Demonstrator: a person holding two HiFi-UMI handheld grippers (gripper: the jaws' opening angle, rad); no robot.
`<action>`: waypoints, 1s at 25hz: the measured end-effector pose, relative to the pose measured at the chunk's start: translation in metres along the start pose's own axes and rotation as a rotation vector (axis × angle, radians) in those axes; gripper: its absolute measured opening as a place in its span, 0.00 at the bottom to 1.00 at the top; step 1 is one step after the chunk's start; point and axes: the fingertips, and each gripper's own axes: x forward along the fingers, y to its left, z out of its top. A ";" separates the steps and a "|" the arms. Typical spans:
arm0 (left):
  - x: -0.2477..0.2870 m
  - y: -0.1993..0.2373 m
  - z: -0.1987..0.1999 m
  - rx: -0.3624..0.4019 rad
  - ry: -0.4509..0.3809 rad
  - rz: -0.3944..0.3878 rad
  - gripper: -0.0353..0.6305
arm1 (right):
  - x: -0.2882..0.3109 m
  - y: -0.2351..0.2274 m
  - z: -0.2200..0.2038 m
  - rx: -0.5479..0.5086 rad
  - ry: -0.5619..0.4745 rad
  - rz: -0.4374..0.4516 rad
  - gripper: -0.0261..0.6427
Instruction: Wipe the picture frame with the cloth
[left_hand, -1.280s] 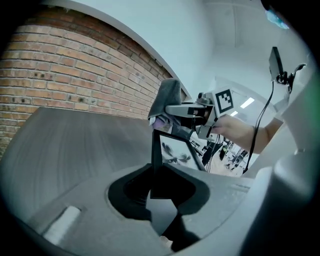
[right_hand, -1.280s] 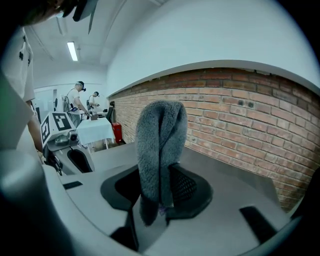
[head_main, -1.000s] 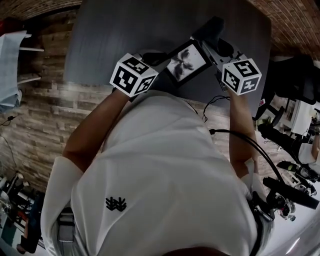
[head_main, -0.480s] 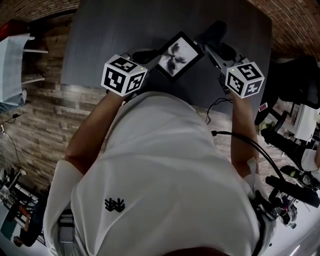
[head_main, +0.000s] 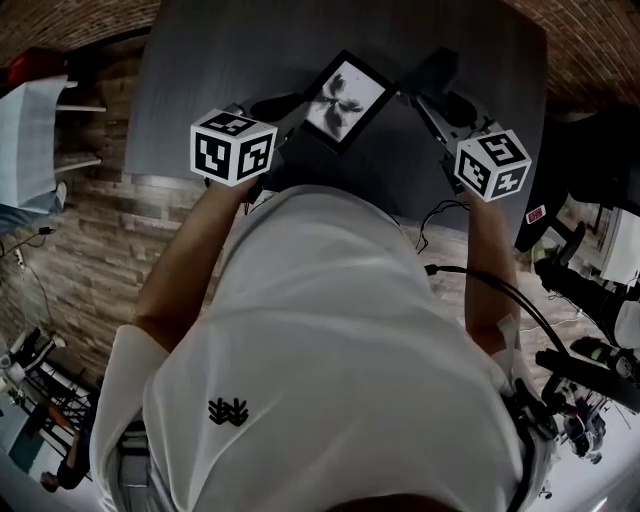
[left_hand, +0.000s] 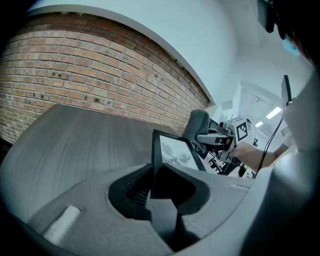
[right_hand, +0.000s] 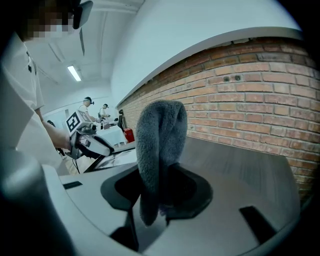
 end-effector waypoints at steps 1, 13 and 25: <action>0.000 0.000 0.001 -0.007 -0.002 0.004 0.17 | -0.001 0.001 -0.002 0.002 0.001 0.004 0.25; 0.005 -0.008 0.002 -0.022 0.000 0.049 0.17 | -0.015 0.012 -0.025 -0.002 0.009 0.021 0.25; 0.007 -0.009 0.016 -0.058 -0.041 0.073 0.17 | -0.008 0.063 -0.038 -0.058 0.039 0.158 0.25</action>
